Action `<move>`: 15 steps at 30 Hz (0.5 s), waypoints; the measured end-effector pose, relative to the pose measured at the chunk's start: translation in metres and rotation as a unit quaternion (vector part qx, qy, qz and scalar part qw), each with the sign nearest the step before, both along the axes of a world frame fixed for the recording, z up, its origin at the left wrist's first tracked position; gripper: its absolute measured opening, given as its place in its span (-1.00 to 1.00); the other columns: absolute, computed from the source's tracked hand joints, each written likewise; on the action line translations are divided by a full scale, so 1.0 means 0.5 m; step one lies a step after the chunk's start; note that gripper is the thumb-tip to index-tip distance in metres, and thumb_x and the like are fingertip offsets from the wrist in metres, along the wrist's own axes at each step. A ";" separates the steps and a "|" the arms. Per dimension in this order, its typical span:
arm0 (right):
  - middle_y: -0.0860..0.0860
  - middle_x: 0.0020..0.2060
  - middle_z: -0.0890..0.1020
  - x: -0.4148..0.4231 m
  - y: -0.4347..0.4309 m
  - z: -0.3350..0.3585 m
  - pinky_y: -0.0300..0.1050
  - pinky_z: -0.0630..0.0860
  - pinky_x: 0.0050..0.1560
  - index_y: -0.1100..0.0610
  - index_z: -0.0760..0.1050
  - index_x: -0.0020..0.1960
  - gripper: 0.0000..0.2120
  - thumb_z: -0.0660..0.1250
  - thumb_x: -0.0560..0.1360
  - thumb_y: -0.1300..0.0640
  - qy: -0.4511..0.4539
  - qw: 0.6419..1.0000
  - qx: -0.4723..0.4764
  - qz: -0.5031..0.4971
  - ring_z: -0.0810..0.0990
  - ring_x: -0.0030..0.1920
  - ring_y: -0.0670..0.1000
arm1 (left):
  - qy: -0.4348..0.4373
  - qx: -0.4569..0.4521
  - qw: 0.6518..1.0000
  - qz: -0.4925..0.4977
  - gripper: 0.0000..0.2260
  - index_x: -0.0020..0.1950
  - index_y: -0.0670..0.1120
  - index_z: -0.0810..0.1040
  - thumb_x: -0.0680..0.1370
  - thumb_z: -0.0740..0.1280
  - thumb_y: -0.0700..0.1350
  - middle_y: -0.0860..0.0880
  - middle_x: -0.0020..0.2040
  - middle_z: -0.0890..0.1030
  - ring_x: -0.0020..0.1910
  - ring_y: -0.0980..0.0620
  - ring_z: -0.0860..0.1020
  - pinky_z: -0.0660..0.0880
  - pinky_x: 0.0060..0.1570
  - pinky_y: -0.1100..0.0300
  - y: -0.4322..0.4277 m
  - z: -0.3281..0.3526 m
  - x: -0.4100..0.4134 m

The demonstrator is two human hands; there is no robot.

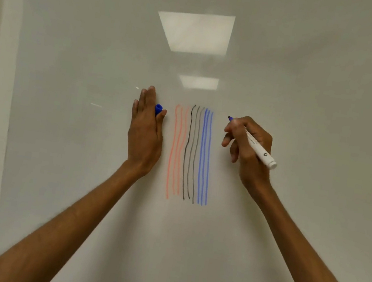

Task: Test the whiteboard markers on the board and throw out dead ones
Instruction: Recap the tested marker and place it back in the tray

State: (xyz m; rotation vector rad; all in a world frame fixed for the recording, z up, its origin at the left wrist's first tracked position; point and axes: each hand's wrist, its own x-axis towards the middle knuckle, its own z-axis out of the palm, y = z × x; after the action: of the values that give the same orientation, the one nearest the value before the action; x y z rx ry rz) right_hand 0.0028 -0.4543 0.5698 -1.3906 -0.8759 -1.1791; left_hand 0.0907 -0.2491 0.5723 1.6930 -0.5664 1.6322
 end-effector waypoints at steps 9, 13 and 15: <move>-0.01 -0.30 0.53 0.067 0.003 0.034 -0.14 0.42 -0.35 0.11 0.44 -0.04 -0.84 0.28 0.45 0.04 -0.042 0.996 0.011 -0.073 0.48 -0.35 -0.03 | -0.051 0.030 0.995 0.075 -0.53 0.61 -0.19 0.07 0.72 0.04 -0.11 -0.11 0.62 0.10 0.61 0.01 0.01 -0.06 0.59 0.06 -0.003 -0.020 0.030; -0.07 -0.28 0.55 0.079 0.006 0.022 -0.20 0.47 -0.27 0.18 0.46 -0.13 -0.87 0.40 0.50 0.17 -0.074 0.992 0.026 -0.097 0.53 -0.30 -0.12 | -0.063 0.029 0.994 0.084 -0.54 0.60 -0.22 0.10 0.72 0.02 -0.11 -0.14 0.61 0.12 0.61 -0.04 0.04 -0.05 0.59 0.06 -0.004 -0.024 0.032; -0.08 -0.27 0.55 0.081 0.004 0.019 -0.26 0.48 -0.26 0.20 0.47 -0.12 -0.85 0.43 0.49 0.21 -0.091 0.989 0.030 -0.109 0.53 -0.30 -0.17 | -0.067 0.029 0.994 0.086 -0.54 0.60 -0.23 0.11 0.71 0.02 -0.11 -0.16 0.61 0.14 0.61 -0.06 0.06 -0.05 0.59 0.06 -0.004 -0.025 0.033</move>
State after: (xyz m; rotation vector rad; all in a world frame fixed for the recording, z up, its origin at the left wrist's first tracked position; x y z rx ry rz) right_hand 0.0434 -0.4525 0.5794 -1.3709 -0.8226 -1.5054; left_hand 0.1070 -0.2511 0.5600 1.7242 -0.5503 1.8794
